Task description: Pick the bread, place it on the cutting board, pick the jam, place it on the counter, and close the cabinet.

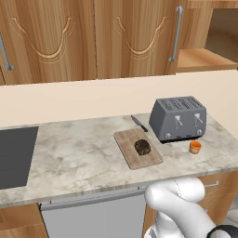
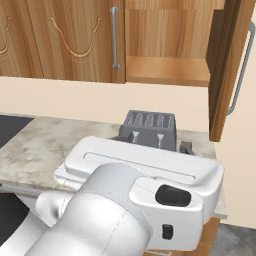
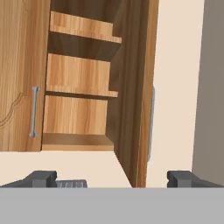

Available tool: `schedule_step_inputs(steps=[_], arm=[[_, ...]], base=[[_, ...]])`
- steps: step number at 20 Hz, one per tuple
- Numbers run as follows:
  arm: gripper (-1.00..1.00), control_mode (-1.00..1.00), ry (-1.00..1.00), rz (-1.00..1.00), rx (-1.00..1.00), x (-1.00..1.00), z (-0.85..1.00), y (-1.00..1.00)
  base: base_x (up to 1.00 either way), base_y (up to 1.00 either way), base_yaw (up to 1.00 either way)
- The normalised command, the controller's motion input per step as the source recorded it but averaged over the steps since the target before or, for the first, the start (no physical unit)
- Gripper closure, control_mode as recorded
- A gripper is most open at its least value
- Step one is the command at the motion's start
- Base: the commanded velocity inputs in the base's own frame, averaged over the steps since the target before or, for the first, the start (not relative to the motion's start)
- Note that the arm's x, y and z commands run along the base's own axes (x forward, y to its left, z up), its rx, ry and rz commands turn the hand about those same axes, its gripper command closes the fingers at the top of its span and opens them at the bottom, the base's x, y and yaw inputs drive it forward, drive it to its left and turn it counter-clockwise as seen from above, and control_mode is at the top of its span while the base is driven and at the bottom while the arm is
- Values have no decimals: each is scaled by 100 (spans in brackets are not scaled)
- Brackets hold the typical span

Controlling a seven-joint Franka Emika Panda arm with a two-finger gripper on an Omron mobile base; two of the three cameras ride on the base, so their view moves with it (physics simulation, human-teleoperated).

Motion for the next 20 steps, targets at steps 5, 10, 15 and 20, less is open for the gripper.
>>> schedule_step_inputs(steps=[5, 10, 15, 20], arm=[[-100, -100, 1, 1, 0, -42, 1, -15], [-100, -100, 0, 1, 0, -31, 0, -15], [-100, -100, 0, 0, 0, -5, 0, -16], [-100, -100, 0, 1, 0, 0, 0, -18]], base=[[0, 0, 0], [0, 0, 0], [0, 0, 0], [0, 0, 0]])
